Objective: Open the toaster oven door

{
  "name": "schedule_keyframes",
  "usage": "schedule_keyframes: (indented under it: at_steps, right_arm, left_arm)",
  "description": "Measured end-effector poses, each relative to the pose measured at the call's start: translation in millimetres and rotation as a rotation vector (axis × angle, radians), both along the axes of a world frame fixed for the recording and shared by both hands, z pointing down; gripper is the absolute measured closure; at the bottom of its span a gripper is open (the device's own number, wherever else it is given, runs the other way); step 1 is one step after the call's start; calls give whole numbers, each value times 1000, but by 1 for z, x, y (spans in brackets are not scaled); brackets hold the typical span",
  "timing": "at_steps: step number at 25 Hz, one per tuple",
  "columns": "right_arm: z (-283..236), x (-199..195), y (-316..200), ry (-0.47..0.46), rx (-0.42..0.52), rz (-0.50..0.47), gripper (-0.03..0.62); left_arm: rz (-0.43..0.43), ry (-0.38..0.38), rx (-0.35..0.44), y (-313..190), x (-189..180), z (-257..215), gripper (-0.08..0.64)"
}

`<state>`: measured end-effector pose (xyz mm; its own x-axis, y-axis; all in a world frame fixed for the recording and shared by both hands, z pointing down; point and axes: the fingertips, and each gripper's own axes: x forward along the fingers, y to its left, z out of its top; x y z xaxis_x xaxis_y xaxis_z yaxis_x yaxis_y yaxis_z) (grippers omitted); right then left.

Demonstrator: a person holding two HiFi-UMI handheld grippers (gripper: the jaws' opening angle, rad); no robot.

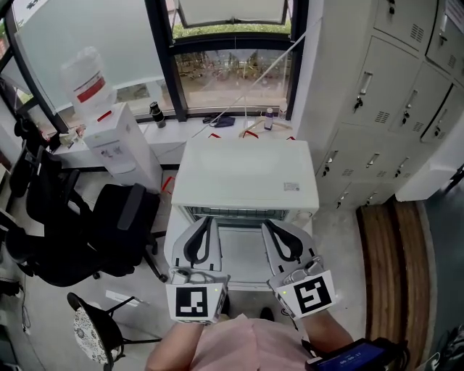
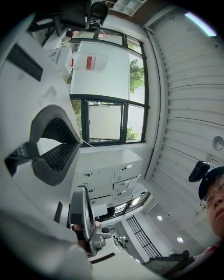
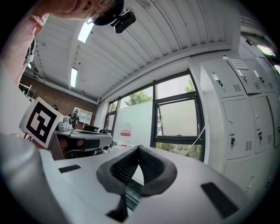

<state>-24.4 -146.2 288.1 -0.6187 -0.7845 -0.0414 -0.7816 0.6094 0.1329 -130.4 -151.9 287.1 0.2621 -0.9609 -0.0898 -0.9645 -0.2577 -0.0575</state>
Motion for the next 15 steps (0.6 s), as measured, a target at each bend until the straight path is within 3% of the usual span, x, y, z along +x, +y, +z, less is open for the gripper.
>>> schedule_keyframes:
  at_steps: [15]
  right_arm:
    - [-2, 1, -1, -19, 10, 18, 592]
  left_arm:
    - [17, 18, -17, 0, 6, 6, 546]
